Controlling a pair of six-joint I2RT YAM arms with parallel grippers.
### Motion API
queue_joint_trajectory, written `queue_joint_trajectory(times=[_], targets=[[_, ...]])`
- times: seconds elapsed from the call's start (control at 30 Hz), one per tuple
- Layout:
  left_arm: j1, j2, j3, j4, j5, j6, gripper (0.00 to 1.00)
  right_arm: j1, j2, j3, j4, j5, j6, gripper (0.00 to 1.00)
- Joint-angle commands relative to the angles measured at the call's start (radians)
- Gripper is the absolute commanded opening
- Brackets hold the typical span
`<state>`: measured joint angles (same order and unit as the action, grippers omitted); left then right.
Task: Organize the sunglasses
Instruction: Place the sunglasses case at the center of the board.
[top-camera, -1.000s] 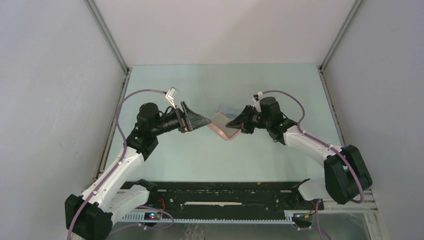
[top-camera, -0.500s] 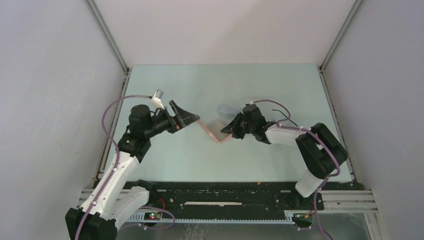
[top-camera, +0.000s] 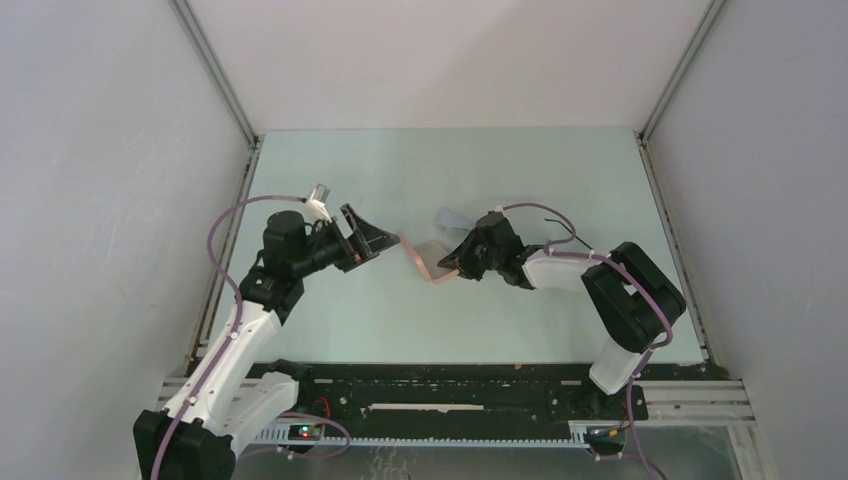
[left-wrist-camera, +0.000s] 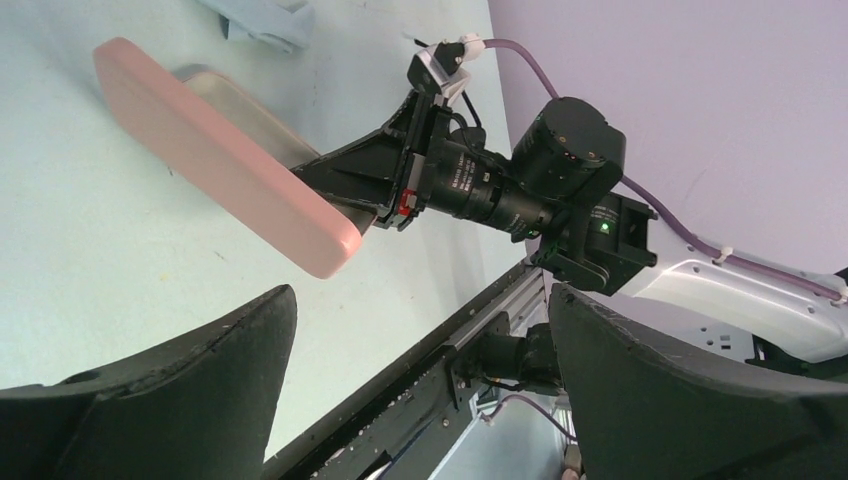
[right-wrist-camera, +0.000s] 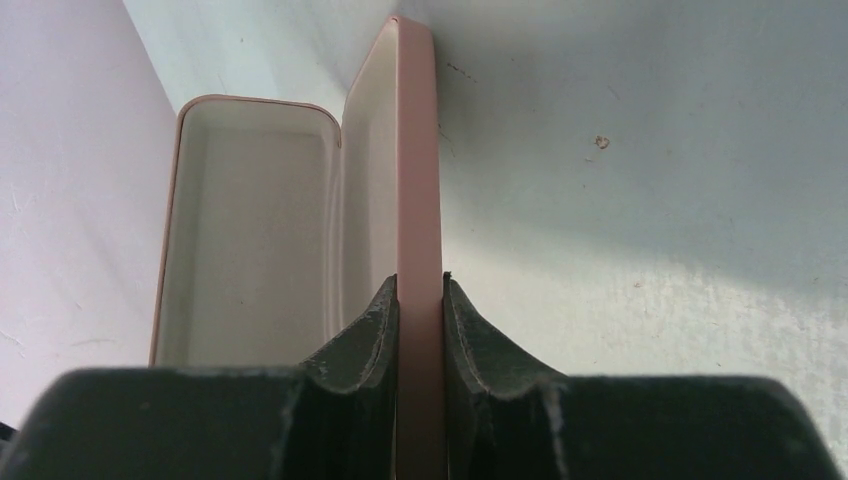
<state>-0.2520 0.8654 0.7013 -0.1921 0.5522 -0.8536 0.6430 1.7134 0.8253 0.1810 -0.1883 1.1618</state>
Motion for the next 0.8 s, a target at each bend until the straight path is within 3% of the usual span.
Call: queue_joint_trajectory(times=[0.0, 0.6, 0.77], targets=[[0.007, 0.011, -0.028, 0.035, 0.001, 0.02, 1.0, 0.01, 0.018, -0.006, -0.053, 0.04, -0.002, 0.23], [0.007, 0.053, -0.039, 0.059, 0.014, 0.019, 1.0, 0.022, 0.036, -0.005, -0.177, 0.005, -0.183, 0.64], [0.007, 0.056, -0.044, 0.062, 0.016, 0.02, 1.0, 0.02, 0.04, 0.02, -0.302, 0.051, -0.266, 0.65]])
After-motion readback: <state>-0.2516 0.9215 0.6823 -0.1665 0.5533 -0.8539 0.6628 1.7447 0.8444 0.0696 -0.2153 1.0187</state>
